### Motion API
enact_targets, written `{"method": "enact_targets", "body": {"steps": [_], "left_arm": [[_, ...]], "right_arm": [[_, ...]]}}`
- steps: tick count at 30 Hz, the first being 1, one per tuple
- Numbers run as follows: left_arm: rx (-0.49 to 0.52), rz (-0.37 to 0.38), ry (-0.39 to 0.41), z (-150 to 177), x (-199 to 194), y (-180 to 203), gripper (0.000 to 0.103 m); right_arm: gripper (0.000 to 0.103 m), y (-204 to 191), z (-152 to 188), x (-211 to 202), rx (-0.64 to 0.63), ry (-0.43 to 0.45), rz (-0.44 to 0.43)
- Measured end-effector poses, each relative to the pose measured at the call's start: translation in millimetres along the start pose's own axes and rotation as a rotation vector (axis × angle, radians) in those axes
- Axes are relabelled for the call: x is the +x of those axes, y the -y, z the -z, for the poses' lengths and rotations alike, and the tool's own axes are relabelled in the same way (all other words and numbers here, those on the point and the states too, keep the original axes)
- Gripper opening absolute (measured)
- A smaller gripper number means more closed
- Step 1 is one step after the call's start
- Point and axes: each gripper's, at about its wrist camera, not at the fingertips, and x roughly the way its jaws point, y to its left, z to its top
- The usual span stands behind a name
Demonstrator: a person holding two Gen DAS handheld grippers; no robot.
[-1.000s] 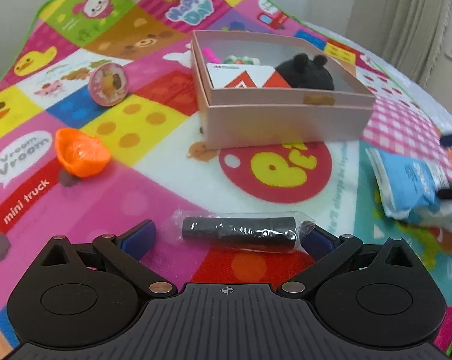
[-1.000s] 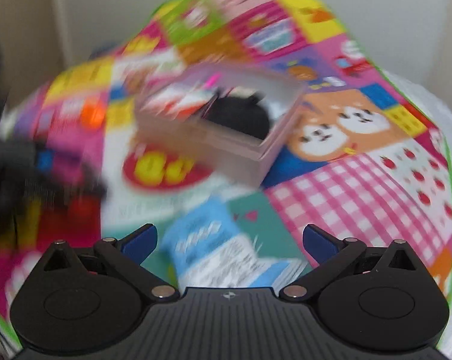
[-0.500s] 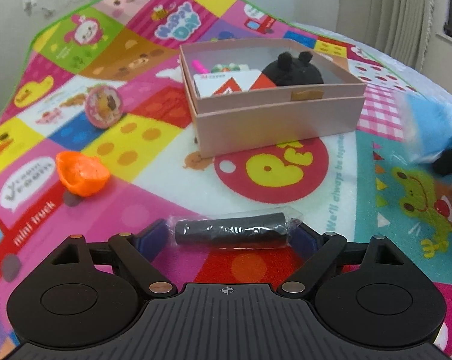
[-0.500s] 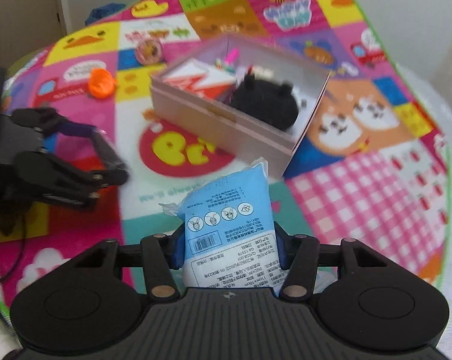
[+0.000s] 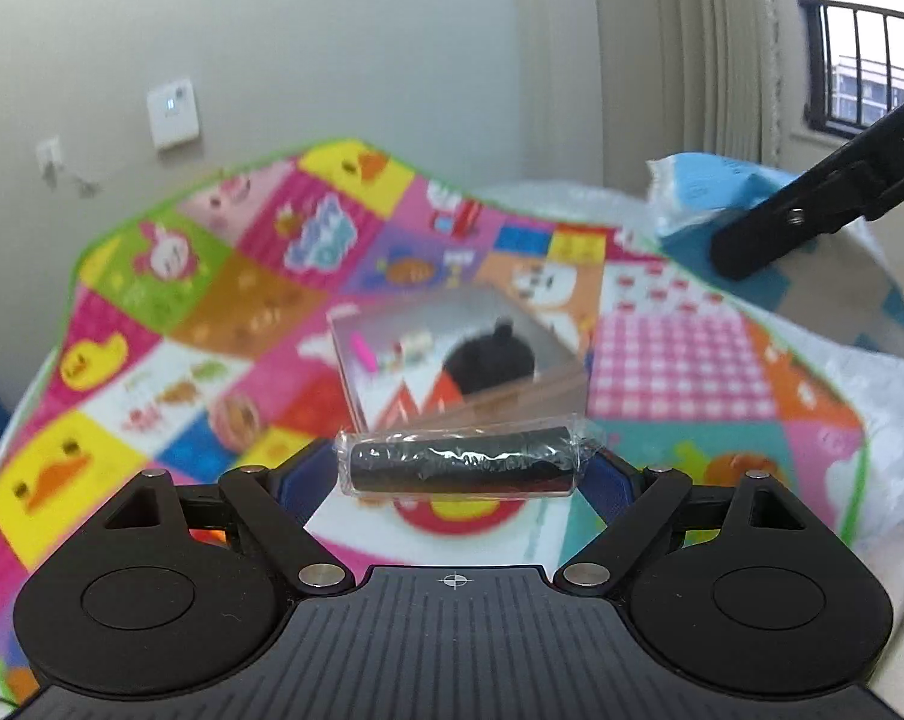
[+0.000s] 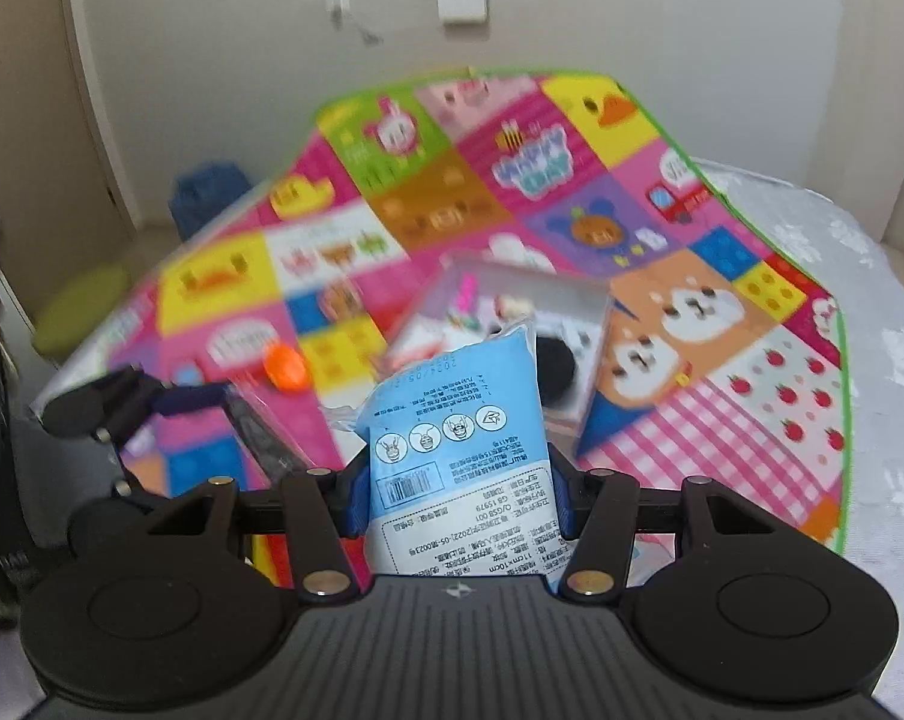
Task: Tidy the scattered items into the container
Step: 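Carry the tube and blue packet into the pink box and open both tools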
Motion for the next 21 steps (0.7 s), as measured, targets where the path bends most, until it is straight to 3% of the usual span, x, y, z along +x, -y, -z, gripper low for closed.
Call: {"method": "enact_targets", "body": {"steps": [5,10,16,21], "left_arm": [[-0.006,0.006,-0.004,-33,-9,-5,0.090],[-0.012,0.022,-0.001,-45,11,-10,0.090],[-0.012,-0.002,0.052,-55,67,-25,0.090],[0.005,0.009,0.090,-60,145,-34,0.090]], "right_arm": [[0.053,-4,-17,-32,0.027,0.128,-0.042],[0.053,4,-32,-34,0.058,0.212,-0.044],[0.053,24,-58,10,0.062,0.258,-0.019],[0.053,30,-89,78,-0.099,0.277,0.080]]}}
